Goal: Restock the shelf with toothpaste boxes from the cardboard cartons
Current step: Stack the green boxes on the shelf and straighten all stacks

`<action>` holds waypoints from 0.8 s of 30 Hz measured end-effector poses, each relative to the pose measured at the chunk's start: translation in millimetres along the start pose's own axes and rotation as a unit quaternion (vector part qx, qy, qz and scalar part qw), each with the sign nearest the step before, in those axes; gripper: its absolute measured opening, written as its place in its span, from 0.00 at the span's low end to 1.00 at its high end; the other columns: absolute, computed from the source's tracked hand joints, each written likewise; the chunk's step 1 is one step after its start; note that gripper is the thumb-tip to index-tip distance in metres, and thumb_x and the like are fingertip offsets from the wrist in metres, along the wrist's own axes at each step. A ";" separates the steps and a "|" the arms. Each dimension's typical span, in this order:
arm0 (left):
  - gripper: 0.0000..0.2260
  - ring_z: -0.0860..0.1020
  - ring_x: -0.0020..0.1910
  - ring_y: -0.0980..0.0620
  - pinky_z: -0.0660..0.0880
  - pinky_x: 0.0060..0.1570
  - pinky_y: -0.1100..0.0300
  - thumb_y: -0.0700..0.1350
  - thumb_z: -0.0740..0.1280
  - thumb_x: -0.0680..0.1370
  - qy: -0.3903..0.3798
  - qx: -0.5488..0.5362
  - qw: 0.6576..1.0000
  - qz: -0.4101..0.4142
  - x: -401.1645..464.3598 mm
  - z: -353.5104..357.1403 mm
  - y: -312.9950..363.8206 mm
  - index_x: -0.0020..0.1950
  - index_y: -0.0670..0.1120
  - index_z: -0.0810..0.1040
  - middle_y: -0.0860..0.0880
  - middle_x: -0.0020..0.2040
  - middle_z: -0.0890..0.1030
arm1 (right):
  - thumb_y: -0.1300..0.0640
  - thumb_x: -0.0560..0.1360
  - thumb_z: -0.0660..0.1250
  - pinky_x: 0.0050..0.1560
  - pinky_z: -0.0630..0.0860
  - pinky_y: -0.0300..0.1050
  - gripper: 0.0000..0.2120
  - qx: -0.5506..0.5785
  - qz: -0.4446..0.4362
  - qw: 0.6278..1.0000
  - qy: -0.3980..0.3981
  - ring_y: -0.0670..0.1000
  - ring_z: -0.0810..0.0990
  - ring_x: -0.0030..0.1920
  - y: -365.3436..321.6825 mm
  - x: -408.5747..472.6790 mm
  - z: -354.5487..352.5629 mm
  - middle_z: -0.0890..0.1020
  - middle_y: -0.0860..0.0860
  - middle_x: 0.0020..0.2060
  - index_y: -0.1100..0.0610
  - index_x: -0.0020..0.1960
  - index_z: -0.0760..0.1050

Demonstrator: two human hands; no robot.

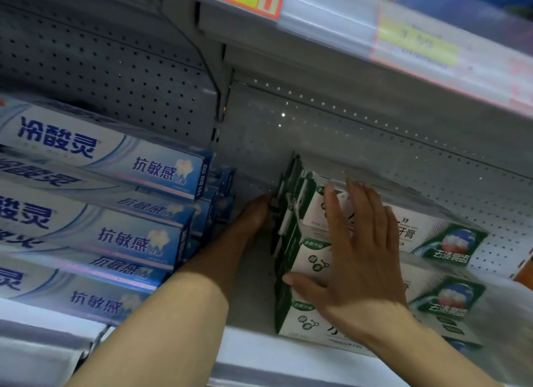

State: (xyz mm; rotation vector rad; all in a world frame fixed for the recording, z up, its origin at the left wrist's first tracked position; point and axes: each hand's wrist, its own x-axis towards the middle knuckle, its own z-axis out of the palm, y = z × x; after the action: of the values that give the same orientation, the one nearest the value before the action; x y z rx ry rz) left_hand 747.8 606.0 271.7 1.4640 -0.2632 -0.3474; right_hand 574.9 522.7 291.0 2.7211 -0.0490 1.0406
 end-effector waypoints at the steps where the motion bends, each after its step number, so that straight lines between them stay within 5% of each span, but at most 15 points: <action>1: 0.20 0.73 0.60 0.48 0.68 0.58 0.58 0.51 0.49 0.84 -0.001 0.004 1.000 0.003 -0.8 -0.5 0.0 0.68 0.44 0.70 0.45 0.63 0.74 | 0.26 0.61 0.55 0.72 0.46 0.54 0.54 -0.002 0.001 1.000 0.001 0.58 0.46 0.75 -0.2 0.2 0.1 0.50 0.57 0.76 0.52 0.77 0.40; 5: 0.22 0.68 0.68 0.45 0.64 0.68 0.54 0.53 0.49 0.83 0.009 0.019 1.000 0.006 3.5 -1.9 -2.8 0.73 0.45 0.66 0.43 0.71 0.68 | 0.26 0.61 0.55 0.72 0.47 0.55 0.54 -0.005 0.001 1.000 0.009 0.59 0.48 0.75 -0.3 0.3 1.5 0.52 0.58 0.75 0.53 0.77 0.42; 12: 0.24 0.67 0.69 0.45 0.62 0.70 0.50 0.56 0.49 0.82 0.009 0.013 1.000 0.000 4.3 -2.1 -5.2 0.74 0.45 0.65 0.43 0.72 0.67 | 0.27 0.61 0.56 0.72 0.48 0.57 0.53 -0.006 0.000 1.000 0.021 0.60 0.51 0.75 -0.9 0.9 2.5 0.55 0.59 0.74 0.54 0.77 0.47; 22: 0.25 0.68 0.68 0.45 0.64 0.68 0.54 0.56 0.48 0.82 0.004 0.001 1.000 0.000 5.6 -1.7 -6.2 0.73 0.44 0.66 0.42 0.71 0.68 | 0.28 0.61 0.56 0.71 0.49 0.57 0.52 -0.011 0.005 1.000 0.011 0.59 0.50 0.75 -1.2 0.4 2.0 0.54 0.58 0.75 0.53 0.77 0.46; 24: 0.24 0.70 0.67 0.44 0.65 0.60 0.58 0.55 0.48 0.83 0.005 -0.015 1.000 0.003 8.7 -2.1 -7.8 0.71 0.43 0.68 0.42 0.69 0.71 | 0.27 0.62 0.56 0.72 0.48 0.57 0.52 -0.008 0.005 1.000 0.008 0.59 0.50 0.75 -1.1 0.5 1.4 0.54 0.58 0.75 0.53 0.77 0.46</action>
State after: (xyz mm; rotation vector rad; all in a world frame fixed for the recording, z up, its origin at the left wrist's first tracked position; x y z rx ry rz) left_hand 756.1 604.0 263.4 1.4347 -0.2538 -0.3379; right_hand 576.3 523.5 290.1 2.7003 -0.0671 1.0603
